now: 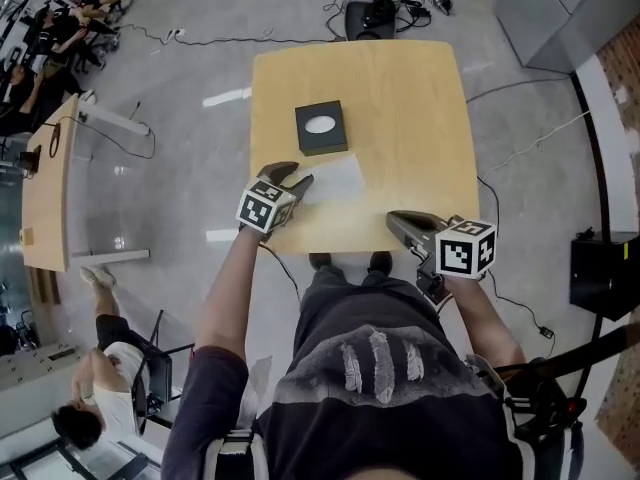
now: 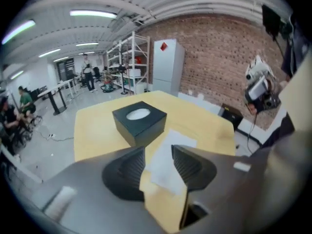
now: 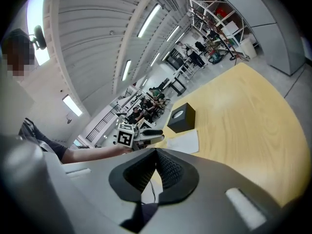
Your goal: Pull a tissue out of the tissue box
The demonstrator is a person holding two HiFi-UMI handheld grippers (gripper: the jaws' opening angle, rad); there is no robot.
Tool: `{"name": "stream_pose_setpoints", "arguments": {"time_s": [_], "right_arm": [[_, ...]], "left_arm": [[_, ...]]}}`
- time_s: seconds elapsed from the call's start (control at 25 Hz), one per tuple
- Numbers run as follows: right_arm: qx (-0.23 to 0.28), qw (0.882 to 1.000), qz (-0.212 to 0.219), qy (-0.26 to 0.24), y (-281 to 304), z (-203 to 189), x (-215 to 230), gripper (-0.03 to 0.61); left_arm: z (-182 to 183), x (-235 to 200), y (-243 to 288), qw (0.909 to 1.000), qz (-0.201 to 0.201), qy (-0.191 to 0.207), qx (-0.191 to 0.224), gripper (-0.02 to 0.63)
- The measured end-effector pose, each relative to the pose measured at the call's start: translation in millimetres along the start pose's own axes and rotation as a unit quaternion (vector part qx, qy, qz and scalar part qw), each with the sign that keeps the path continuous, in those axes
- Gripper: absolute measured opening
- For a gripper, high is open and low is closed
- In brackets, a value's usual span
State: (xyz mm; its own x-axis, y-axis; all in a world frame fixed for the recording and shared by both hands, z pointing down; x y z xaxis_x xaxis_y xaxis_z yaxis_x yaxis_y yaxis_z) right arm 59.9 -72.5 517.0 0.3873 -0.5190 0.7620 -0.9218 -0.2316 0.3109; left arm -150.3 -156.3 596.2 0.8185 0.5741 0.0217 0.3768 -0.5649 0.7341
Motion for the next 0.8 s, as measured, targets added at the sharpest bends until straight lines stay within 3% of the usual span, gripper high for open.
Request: {"name": "stream_pose_setpoints", "arguments": {"time_s": [0.12, 0.24, 0.48, 0.52, 0.56, 0.68, 0.8], "right_arm": [[0.01, 1.0, 0.019, -0.009, 7, 7, -7, -0.003], [0.015, 0.999, 0.037, -0.019, 10, 12, -15, -0.003], [0.035, 0.996, 0.067, -0.045, 33, 28, -23, -0.003], [0.033, 0.995, 0.073, -0.053, 40, 31, -26, -0.003], [0.031, 0.995, 0.079, -0.059, 42, 35, -29, -0.003], [0.024, 0.993, 0.088, -0.07, 31, 45, -41, -0.003], [0.024, 0.993, 0.084, -0.082, 20, 53, -52, -0.003]], "left_arm": [[11, -16, -24, 0.9965, 0.026, -0.066, 0.043, 0.176], [24, -16, -48, 0.9923, 0.047, -0.086, 0.076, 0.173], [48, -13, -81, 0.9782, 0.033, -0.14, 0.15, 0.162], [50, -13, -91, 0.9763, 0.028, -0.145, 0.158, 0.118], [55, -7, -102, 0.9744, 0.014, -0.15, 0.167, 0.004], [79, 30, -124, 0.9653, -0.05, -0.156, 0.204, 0.0], [93, 53, -136, 0.9622, -0.086, -0.149, 0.211, -0.002]]}}
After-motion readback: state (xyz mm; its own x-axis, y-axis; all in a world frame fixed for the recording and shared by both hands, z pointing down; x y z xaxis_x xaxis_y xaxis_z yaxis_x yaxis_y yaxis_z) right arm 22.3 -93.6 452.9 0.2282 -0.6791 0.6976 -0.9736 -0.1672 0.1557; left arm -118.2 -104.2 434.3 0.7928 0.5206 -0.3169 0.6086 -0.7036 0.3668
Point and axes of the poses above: the fingertips, and each gripper's own axes: y forward along the fingers, x to its right, z out of its top, the point moved 2 cm from there along -y, backward along the fingers, and after that the axes turned 4 degrees about z, right-handed, at the moved point
